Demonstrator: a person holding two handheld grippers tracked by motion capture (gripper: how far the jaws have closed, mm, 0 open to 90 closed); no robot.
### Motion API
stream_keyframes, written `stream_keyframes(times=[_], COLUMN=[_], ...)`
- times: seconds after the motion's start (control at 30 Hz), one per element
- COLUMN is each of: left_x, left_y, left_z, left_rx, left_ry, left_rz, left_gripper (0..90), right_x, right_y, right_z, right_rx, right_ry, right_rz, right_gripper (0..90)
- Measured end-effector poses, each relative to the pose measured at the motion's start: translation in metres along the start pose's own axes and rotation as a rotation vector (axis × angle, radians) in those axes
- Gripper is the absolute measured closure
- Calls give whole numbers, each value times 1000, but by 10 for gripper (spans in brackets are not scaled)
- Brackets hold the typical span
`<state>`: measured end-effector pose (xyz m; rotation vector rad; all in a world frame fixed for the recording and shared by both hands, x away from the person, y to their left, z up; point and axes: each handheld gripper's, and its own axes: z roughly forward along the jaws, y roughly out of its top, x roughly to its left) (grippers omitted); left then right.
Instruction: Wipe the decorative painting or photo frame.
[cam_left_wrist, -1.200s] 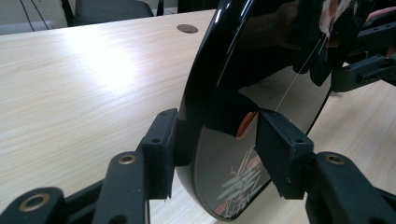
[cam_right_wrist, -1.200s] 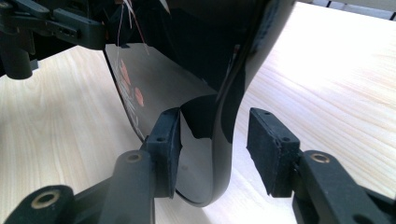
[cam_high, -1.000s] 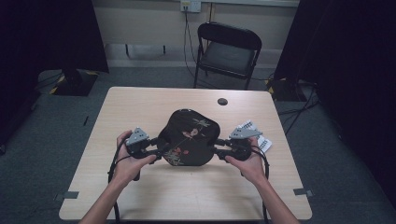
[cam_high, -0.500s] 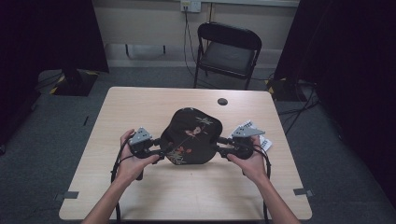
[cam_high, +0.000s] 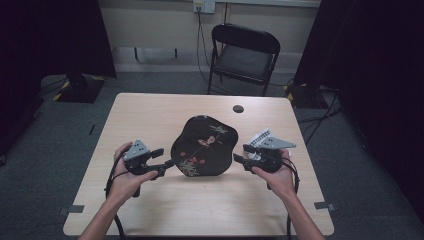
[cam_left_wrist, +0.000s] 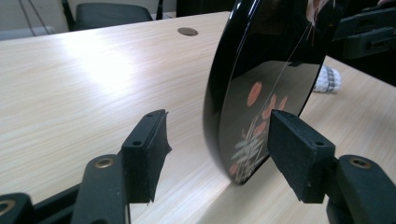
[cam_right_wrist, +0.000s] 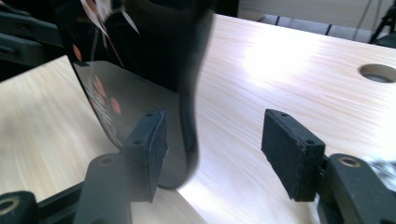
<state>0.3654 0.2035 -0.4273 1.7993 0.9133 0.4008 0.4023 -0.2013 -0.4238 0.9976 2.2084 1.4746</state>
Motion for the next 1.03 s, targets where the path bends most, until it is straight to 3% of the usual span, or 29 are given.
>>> stream_keyframes(times=[0.17,0.3,0.43,0.57,0.6,0.63,0.77,0.83,1.03], left_x=[7,18,31,40,46,51,60,64,63], left_y=[-8,-16,-26,-32,-35,-38,-43,-47,-47], left_z=[-15,-24,-31,-37,-40,-43,-46,-49,-48], left_rx=[8,18,28,20,13,15,10,11,40], left_ry=[34,67,116,154,200,211,233,238,230], left_rz=[1,-25,-44,-79,-100,-102,-131,-160,-158], left_gripper=[381,381,395,368,355,355,368,386,369], right_x=[-5,-11,-29,-43,-47,-49,-60,-64,-66], right_y=[-8,-15,-27,-32,-32,-32,-34,-37,-39], right_z=[-11,-25,-43,-56,-61,-64,-78,-80,-77], right_rx=[-4,-9,-4,-45,-51,-58,-95,-100,-85], right_ry=[-29,-60,-85,-158,-182,-198,-245,-242,-234], right_rz=[0,20,91,126,132,137,152,165,190], right_gripper=[404,400,424,418,419,420,422,431,471])
